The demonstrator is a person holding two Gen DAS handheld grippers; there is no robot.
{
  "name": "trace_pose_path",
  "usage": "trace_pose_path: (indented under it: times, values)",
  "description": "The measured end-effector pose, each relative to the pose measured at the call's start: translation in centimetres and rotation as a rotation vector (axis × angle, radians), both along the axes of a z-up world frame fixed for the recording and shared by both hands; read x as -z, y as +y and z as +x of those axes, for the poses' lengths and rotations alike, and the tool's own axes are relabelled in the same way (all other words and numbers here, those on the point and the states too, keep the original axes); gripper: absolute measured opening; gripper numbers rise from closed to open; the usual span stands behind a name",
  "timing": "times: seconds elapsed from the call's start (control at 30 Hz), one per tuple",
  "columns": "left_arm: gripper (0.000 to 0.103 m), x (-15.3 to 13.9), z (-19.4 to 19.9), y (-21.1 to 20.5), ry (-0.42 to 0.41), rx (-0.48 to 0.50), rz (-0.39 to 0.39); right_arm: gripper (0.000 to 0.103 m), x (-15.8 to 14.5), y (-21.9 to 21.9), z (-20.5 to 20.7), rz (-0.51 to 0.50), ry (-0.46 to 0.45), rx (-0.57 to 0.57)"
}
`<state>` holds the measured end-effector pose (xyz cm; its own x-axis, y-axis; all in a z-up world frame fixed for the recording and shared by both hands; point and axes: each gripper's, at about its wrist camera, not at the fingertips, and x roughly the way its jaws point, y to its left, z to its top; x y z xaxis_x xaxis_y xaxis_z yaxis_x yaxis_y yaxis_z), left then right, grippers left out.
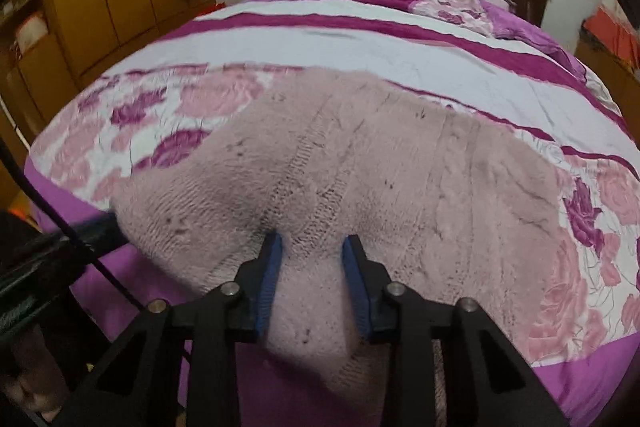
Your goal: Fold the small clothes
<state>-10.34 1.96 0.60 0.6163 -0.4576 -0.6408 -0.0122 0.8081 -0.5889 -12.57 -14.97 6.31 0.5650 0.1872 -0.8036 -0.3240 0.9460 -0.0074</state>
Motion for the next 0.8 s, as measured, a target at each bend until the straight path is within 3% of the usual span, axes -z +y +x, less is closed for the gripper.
trace_pose_path:
  times: [0.07, 0.17, 0.27, 0.33, 0.4, 0.43, 0.47, 0.53, 0.63, 0.7, 0.77, 0.8]
  values:
    - [0.0, 0.4, -0.2, -0.4, 0.027, 0.041, -0.008, 0.034, -0.6, -0.1, -0.3, 0.023, -0.021, -0.01]
    - [0.0, 0.1, -1.5, -2.2, 0.009, 0.098, 0.065, 0.03, -3.3, -1.2, 0.4, 0.166, -0.07, -0.008]
    - [0.0, 0.4, -1.5, -2.3, 0.019, 0.11, 0.056, 0.03, -5.9, -1.0, 2.2, 0.264, -0.094, 0.011]
    - [0.0, 0.4, -1.4, -1.8, 0.028, 0.102, 0.026, 0.029, -4.8, 0.6, 4.0, 0.235, -0.043, 0.004]
    - [0.0, 0.5, -1.1, -1.6, 0.03, 0.095, 0.032, 0.027, 0.2, 1.7, 6.0, 0.176, 0.085, 0.05]
    - [0.0, 0.3, -1.2, -1.7, 0.023, 0.092, 0.037, 0.026, 1.3, 1.3, 6.1, 0.217, 0.058, 0.076]
    - [0.0, 0.2, -1.1, -1.5, 0.021, 0.089, 0.038, 0.026, 1.4, 1.0, 5.9, 0.246, 0.023, 0.09]
    - [0.0, -0.1, -1.2, -1.1, 0.036, 0.086, 0.02, 0.026, 0.2, 0.5, 6.0, 0.283, 0.04, 0.095]
    - [0.0, -1.4, -1.3, 0.4, 0.088, 0.057, 0.028, 0.027, -2.1, -2.5, 5.3, 0.416, 0.068, 0.111]
    - [0.0, -2.9, -2.1, 1.9, 0.039, 0.024, 0.037, 0.039, -3.8, -5.8, 4.0, 0.457, 0.044, 0.16]
    - [0.007, -4.3, -2.0, 2.9, -0.019, -0.006, 0.01, 0.075, -4.8, -9.1, 3.2, 0.461, -0.005, 0.244]
    - [0.007, -4.7, -1.6, 3.0, -0.032, -0.001, -0.01, 0.081, -5.5, -10.8, 2.6, 0.462, -0.04, 0.304]
